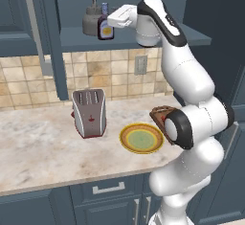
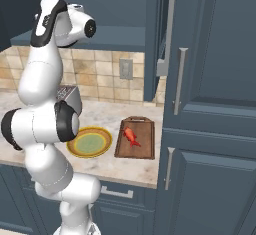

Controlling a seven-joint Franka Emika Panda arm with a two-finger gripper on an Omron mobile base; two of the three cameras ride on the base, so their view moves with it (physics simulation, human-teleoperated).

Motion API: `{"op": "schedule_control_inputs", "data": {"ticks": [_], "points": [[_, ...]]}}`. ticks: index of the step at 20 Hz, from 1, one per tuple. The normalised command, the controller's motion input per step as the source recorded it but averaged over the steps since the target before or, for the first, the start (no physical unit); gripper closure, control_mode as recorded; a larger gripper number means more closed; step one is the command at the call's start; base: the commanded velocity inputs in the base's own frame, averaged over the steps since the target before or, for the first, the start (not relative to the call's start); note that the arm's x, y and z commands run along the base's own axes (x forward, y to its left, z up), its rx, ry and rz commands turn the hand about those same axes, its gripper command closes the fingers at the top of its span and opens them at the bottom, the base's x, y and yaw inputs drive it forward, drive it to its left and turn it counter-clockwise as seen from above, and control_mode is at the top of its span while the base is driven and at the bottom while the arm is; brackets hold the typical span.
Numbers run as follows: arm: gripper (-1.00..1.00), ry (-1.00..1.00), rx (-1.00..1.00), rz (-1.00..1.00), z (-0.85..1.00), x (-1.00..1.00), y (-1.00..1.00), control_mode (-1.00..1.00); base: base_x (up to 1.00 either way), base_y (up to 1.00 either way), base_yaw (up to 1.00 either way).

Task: Pick the fish from the plate and place it on the cutting board. Then pick the condiment bottle from the cabinet and place it next to the cutting board.

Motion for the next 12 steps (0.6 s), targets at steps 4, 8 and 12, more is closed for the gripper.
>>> {"op": "schedule_control_inputs", "data": {"ticks": [4, 8, 12], "points": [[-1.00, 0.01, 0.00, 0.00, 0.00, 0.10, 0.05, -1.00, 0.00, 0.00, 0.00], [-1.00, 0.00, 0.00, 0.00, 0.00, 0.12, 0.01, -1.00, 0.00, 0.00, 0.00], [-1.00, 0.00, 0.00, 0.00, 0.00, 0.13, 0.00, -1.00, 0.00, 0.00, 0.00]]}}
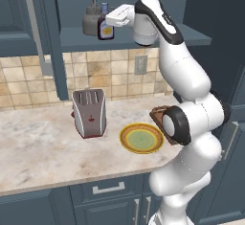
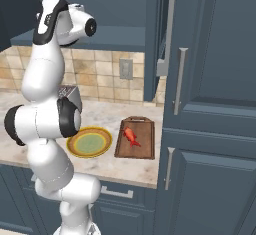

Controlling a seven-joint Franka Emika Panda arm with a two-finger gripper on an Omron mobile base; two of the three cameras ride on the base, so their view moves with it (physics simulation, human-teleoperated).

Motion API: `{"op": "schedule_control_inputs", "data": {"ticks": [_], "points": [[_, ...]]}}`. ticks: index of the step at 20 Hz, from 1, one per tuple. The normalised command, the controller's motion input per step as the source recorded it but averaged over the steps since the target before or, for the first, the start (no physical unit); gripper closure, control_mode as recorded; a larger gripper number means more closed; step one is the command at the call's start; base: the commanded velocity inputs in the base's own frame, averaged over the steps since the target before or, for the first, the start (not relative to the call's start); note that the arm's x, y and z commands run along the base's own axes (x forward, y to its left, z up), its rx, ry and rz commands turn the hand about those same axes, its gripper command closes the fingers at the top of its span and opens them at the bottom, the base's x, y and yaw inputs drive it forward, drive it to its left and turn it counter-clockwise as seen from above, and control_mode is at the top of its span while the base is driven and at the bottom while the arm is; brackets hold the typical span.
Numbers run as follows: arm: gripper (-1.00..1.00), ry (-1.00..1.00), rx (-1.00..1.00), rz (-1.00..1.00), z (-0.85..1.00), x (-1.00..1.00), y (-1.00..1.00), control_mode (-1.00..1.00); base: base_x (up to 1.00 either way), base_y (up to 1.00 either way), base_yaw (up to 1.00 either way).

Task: Pick the fish from the plate and place it on the cutting board. Then pick the condiment bottle from the cabinet and place it next to the cutting board.

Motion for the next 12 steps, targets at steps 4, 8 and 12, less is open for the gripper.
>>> {"op": "schedule_control_inputs", "data": {"ticks": [4, 8, 12], "points": [[-1.00, 0.00, 0.00, 0.00, -0.01, 0.14, 0.00, -1.00, 0.00, 0.00, 0.00], [-1.00, 0.01, 0.00, 0.00, -0.04, 0.14, 0.04, -1.00, 0.00, 0.00, 0.00], [-1.00, 0.01, 0.00, 0.00, -0.06, 0.12, 0.08, -1.00, 0.00, 0.00, 0.00]]}}
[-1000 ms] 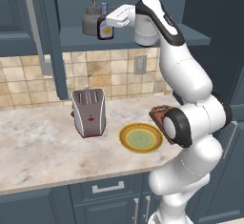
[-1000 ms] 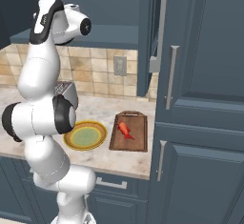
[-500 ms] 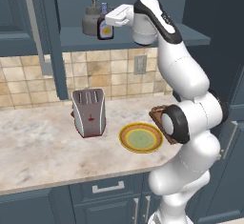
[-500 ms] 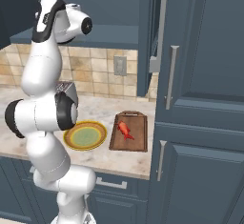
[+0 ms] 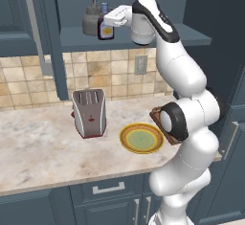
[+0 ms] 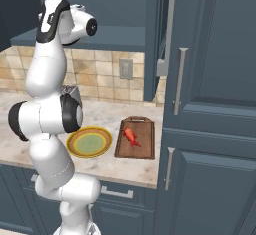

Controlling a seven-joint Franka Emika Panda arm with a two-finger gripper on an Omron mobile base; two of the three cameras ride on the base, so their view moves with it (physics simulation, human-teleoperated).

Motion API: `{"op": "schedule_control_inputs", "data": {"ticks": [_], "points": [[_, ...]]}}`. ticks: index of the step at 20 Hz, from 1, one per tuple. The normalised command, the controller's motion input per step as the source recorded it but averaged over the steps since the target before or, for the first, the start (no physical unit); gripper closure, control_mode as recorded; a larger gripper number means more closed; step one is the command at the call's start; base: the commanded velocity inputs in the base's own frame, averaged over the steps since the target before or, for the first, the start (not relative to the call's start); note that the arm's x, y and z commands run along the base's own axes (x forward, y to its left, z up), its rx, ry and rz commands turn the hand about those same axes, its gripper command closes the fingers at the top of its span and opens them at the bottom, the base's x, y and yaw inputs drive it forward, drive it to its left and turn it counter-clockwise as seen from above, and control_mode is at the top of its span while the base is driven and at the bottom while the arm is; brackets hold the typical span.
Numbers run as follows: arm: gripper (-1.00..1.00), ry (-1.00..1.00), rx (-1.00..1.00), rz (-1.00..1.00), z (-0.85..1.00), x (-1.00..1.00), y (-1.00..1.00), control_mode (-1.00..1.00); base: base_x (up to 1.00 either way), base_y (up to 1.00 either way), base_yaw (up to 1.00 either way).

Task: Pick the fish from the plate and place it on the cutting board. Then pick the condiment bottle from the cabinet and place it next to the cutting board.

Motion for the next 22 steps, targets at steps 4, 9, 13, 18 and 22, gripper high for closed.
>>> {"op": "schedule_control_inputs", "data": {"ticks": [4, 9, 13, 18, 22], "points": [[-1.00, 0.02, 0.00, 0.00, -0.06, 0.13, 0.08, -1.00, 0.00, 0.00, 0.00], [-1.00, 0.02, 0.00, 0.00, -0.01, 0.13, 0.06, -1.00, 0.00, 0.00, 0.00], [-1.00, 0.03, 0.01, 0.00, 0.00, 0.09, 0.00, -1.00, 0.00, 0.00, 0.00], [1.00, 0.02, 0.00, 0.00, 0.00, 0.02, 0.08, -1.00, 0.00, 0.00, 0.00], [1.00, 0.02, 0.00, 0.00, 0.00, 0.01, 0.05, -1.00, 0.00, 0.00, 0.00]]}}
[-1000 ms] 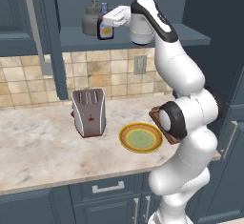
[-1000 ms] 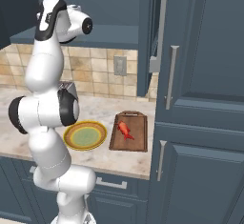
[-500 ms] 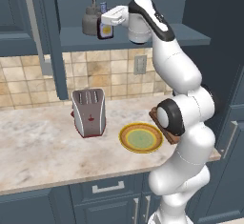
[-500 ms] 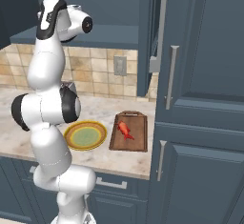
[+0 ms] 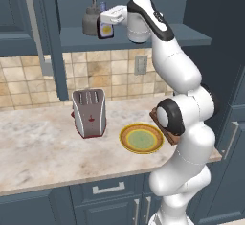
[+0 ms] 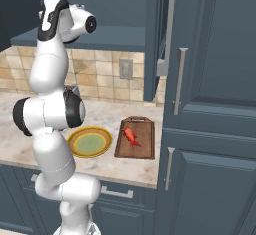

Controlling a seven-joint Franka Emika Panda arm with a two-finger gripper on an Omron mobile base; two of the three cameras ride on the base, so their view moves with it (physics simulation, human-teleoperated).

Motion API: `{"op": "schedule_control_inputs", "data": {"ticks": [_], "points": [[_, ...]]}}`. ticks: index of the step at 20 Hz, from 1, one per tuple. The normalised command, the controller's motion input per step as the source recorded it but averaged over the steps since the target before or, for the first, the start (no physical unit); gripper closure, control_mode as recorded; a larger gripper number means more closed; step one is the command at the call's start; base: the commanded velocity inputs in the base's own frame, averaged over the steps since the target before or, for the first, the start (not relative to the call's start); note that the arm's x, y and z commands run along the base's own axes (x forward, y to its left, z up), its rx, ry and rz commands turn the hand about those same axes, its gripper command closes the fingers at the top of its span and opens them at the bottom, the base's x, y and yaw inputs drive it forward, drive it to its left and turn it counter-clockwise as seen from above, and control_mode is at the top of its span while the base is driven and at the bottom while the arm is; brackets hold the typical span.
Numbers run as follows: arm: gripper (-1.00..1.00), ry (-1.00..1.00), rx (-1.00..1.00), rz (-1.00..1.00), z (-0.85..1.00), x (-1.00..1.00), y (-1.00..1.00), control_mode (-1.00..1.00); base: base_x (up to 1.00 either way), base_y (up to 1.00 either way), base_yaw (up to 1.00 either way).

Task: Pick the fish from the plate and place it on the cutting board. Then pick the condiment bottle from the cabinet and place it next to the cutting board.

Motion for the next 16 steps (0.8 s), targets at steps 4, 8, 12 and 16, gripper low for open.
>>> {"op": "schedule_control_inputs", "data": {"ticks": [4, 8, 12, 16], "points": [[1.00, 0.00, 0.00, 0.00, 0.00, 0.00, 0.00, -1.00, 0.00, 0.00, 0.00], [1.00, 0.00, 0.00, 0.00, 0.00, 0.00, 0.00, -1.00, 0.00, 0.00, 0.00], [1.00, 0.00, 0.00, 0.00, 0.00, -0.05, 0.00, -1.00, 0.00, 0.00, 0.00], [1.00, 0.00, 0.00, 0.00, 0.05, -0.14, 0.00, -1.00, 0.00, 0.00, 0.00]]}}
